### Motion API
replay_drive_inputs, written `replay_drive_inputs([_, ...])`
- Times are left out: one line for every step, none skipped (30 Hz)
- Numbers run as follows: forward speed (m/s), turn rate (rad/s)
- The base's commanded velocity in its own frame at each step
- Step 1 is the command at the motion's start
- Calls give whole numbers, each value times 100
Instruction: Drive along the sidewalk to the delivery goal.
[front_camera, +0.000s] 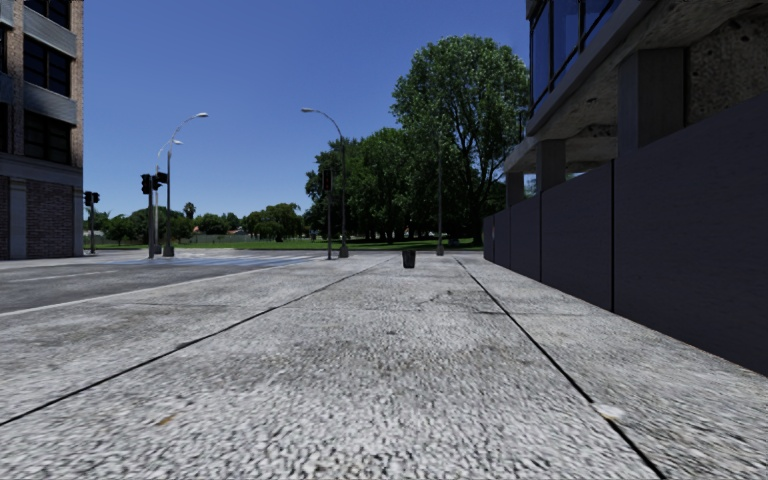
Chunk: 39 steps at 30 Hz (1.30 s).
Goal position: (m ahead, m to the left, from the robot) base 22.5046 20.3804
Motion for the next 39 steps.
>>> replay_drive_inputs([200,0])
replay_drive_inputs([200,0])
replay_drive_inputs([200,0])
replay_drive_inputs([200,0])
replay_drive_inputs([200,0])
replay_drive_inputs([200,0])
replay_drive_inputs([200,0])
replay_drive_inputs([200,0])
replay_drive_inputs([200,0])
replay_drive_inputs([200,0])
replay_drive_inputs([200,0])
replay_drive_inputs([200,0])
replay_drive_inputs([200,0])
replay_drive_inputs([200,0])
replay_drive_inputs([200,0])
replay_drive_inputs([200,0])
replay_drive_inputs([200,0])
replay_drive_inputs([200,0])
replay_drive_inputs([200,0])
replay_drive_inputs([200,0])
replay_drive_inputs([200,0])
replay_drive_inputs([200,0])
replay_drive_inputs([200,0])
replay_drive_inputs([200,0])
replay_drive_inputs([200,0])
replay_drive_inputs([200,0])
replay_drive_inputs([200,0])
replay_drive_inputs([200,0])
replay_drive_inputs([200,0])
replay_drive_inputs([200,0])
replay_drive_inputs([200,0])
replay_drive_inputs([200,0])
replay_drive_inputs([200,0])
replay_drive_inputs([200,0])
replay_drive_inputs([200,0])
replay_drive_inputs([200,0])
replay_drive_inputs([200,0])
replay_drive_inputs([200,0])
replay_drive_inputs([200,0])
